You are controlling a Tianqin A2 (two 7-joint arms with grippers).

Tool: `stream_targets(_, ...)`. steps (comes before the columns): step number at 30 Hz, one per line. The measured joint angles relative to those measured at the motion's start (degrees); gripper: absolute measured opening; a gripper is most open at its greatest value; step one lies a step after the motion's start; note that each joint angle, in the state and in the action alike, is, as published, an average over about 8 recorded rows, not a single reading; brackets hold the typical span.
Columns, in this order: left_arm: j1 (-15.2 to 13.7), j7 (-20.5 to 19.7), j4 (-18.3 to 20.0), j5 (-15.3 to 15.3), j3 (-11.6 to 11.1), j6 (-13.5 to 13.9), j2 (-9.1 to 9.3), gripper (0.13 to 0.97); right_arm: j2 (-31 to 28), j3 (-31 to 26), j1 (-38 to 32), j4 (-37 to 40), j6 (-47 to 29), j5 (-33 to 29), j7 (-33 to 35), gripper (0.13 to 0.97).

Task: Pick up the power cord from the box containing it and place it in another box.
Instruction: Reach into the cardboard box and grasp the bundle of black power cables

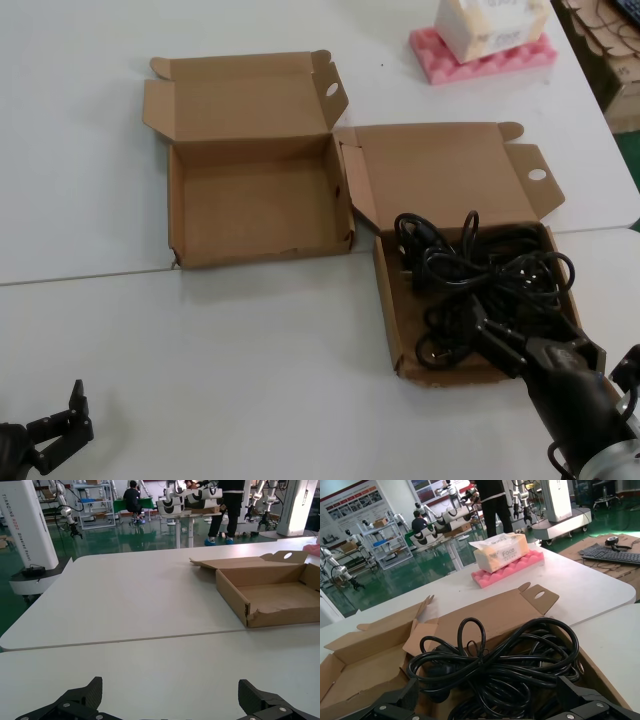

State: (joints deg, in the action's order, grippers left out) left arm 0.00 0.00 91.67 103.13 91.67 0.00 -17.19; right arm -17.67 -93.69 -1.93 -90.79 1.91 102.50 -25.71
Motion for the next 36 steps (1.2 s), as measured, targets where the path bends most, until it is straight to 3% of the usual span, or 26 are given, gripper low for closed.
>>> stream_targets(36,0.0,0.0,0.0,0.0,0.0,0.0,0.0,0.966,0.0,0.0,0.0,0.0,0.0,0.0,0.0,0.966)
